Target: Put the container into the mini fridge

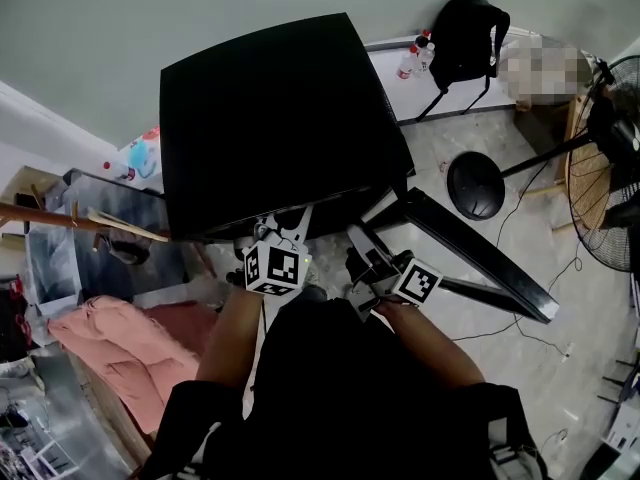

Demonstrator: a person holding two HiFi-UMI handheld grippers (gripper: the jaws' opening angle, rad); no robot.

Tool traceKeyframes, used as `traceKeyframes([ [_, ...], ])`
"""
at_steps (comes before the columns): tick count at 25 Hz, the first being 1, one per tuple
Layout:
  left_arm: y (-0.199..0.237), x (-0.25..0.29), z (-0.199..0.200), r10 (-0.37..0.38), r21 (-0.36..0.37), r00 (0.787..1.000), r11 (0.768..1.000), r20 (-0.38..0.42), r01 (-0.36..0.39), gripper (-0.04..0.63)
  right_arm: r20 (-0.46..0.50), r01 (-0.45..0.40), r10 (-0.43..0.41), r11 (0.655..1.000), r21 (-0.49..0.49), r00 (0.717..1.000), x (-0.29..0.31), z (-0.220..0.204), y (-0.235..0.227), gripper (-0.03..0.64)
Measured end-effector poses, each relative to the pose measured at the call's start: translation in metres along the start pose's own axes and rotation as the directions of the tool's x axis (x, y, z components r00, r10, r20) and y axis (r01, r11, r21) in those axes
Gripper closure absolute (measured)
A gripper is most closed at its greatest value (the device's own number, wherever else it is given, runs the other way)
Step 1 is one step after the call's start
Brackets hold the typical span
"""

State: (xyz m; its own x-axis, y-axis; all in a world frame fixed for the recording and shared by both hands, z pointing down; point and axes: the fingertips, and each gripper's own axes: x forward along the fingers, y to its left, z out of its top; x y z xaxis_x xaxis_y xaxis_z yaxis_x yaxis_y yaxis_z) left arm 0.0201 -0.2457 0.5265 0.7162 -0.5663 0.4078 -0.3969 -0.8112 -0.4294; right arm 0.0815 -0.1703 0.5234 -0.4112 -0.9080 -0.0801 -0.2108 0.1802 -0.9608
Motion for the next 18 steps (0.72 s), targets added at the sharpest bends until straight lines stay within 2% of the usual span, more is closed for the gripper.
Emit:
traceKeyframes([
  [8, 0.001, 0.001, -0.002, 0.038, 0.003, 0.999, 0.999, -0.024, -0.038, 0.513, -0.011, -0.003, 0.003, 1.0, -0.008, 1.0, -0.011, -0.002, 0.005, 0.38],
  [9, -0.001, 0.0, -0.002, 0.04, 0.002, 0.999, 0.999, -0.029, -0.04, 0.497, -0.016, -0.003, 0.003, 1.0, -0.01, 1.0, -0.012, -0.003, 0.005, 0.38],
  [11, -0.007, -0.004, -0.004, 0.039, -0.002, 0.998, 0.999, -0.042, -0.039, 0.425, -0.025, -0.006, 0.006, 1.0, -0.012, 1.0, -0.013, -0.005, 0.006, 0.38],
  [13, -0.012, -0.01, -0.006, 0.057, -0.013, 0.997, 0.998, -0.057, -0.058, 0.407, -0.037, -0.01, 0.009, 1.0, -0.018, 0.999, -0.014, -0.007, 0.008, 0.38],
  [16, -0.017, -0.023, -0.011, 0.108, -0.071, 0.992, 0.991, -0.067, -0.113, 0.407, -0.052, -0.015, 0.013, 0.999, -0.029, 0.999, -0.018, -0.012, 0.012, 0.38],
  [18, -0.024, -0.028, -0.011, 0.108, -0.132, 0.993, 0.985, -0.054, -0.115, 0.408, -0.056, -0.019, 0.017, 0.999, -0.035, 0.998, -0.021, -0.012, 0.014, 0.38],
])
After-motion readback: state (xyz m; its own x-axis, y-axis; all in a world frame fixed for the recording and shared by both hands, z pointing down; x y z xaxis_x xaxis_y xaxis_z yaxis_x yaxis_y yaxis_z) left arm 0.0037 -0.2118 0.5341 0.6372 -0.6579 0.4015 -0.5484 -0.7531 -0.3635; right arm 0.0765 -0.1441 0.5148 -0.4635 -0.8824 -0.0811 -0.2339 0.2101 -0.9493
